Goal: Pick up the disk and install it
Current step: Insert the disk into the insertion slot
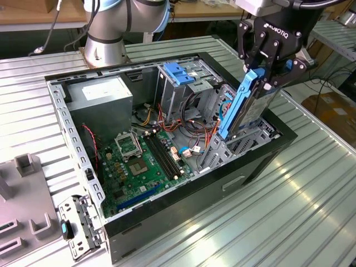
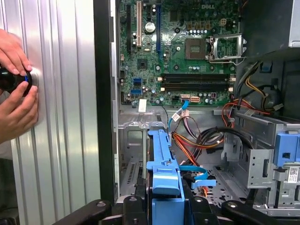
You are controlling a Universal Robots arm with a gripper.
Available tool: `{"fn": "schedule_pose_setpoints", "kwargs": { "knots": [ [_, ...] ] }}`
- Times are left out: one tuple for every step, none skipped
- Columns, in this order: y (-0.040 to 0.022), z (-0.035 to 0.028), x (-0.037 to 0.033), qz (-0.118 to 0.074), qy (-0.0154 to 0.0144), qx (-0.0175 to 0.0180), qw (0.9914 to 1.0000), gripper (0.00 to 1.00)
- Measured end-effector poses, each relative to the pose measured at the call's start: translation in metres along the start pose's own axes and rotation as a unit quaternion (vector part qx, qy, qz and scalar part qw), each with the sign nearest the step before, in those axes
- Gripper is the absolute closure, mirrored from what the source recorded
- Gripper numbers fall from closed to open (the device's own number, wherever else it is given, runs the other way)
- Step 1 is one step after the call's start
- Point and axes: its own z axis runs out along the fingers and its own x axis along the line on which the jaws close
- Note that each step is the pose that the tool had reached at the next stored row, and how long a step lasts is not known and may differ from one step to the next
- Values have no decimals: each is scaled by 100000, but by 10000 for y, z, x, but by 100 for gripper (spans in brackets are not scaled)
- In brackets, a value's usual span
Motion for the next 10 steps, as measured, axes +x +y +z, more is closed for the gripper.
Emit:
{"fn": "schedule_pose_setpoints", "kwargs": {
  "knots": [
    [1,7,0,1,-1,-1,100000,63],
    [2,15,-2,0,-4,-5,100000,63],
    [2,19,-7,-2,-5,-16,100000,63],
    [1,23,-13,-1,-3,-23,100000,63],
    [1,25,-16,-3,-1,-25,100000,63],
    [1,30,-19,-4,-18,-22,100000,63],
    [2,33,-19,-2,-17,-22,100000,63],
    [3,38,-20,-1,-8,-24,100000,63],
    [4,44,-20,0,-2,-26,100000,63],
    [5,54,-21,4,8,-30,100000,63]
  ]
}}
